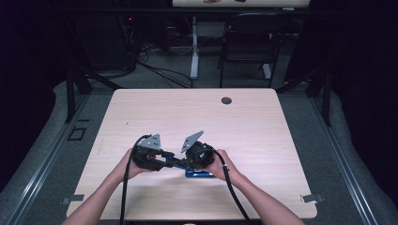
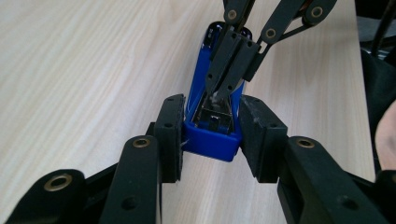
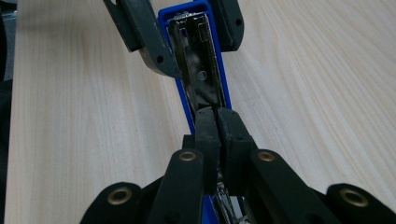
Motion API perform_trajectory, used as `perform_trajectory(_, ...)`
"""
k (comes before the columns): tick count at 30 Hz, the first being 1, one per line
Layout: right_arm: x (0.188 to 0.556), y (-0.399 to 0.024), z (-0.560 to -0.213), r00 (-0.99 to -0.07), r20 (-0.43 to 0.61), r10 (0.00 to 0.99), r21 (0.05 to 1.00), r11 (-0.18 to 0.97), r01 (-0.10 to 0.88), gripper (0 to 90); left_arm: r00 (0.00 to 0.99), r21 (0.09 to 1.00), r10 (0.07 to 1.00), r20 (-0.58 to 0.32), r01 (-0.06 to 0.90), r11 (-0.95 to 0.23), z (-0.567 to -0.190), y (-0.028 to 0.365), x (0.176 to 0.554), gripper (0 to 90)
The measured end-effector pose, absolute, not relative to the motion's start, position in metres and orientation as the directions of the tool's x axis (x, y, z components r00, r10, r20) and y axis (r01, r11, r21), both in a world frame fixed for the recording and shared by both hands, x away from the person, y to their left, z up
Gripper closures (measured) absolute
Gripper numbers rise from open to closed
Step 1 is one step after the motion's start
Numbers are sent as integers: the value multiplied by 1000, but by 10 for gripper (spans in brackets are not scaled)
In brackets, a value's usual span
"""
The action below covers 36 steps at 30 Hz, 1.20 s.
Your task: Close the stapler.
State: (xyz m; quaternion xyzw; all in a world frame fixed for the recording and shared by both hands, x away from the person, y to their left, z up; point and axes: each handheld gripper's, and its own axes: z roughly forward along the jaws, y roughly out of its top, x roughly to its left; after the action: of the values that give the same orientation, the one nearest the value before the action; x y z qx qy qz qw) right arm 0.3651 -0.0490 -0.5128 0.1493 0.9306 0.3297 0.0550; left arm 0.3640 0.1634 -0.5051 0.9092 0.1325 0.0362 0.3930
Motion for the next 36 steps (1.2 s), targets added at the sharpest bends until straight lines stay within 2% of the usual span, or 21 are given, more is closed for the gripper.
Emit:
perform_trajectory(3, 365, -53, -510, -949, -4, 316, 630, 738, 243, 878, 962, 727, 273, -2, 189, -660, -500, 157, 361, 613)
perform_trajectory(6, 364, -56, -509, -948, -7, 319, 633, 736, 243, 877, 964, 724, 265, -10, 190, -663, -501, 155, 363, 604)
perform_trajectory(10, 363, -58, -508, -945, -11, 326, 636, 731, 245, 879, 967, 706, 255, -21, 195, -681, -506, 153, 365, 527)
perform_trajectory(16, 362, -63, -507, -942, -5, 335, 645, 721, 253, 881, 967, 695, 255, -16, 194, -692, -507, 154, 368, 527)
perform_trajectory(28, 361, -75, -503, -932, -6, 363, 653, 707, 272, 889, 935, 657, 355, -19, 279, -700, -513, 161, 380, 170)
perform_trajectory(36, 359, -83, -500, -926, -16, 378, 652, 706, 277, 889, 879, 648, 477, -22, 376, -662, -518, 176, 392, 67)
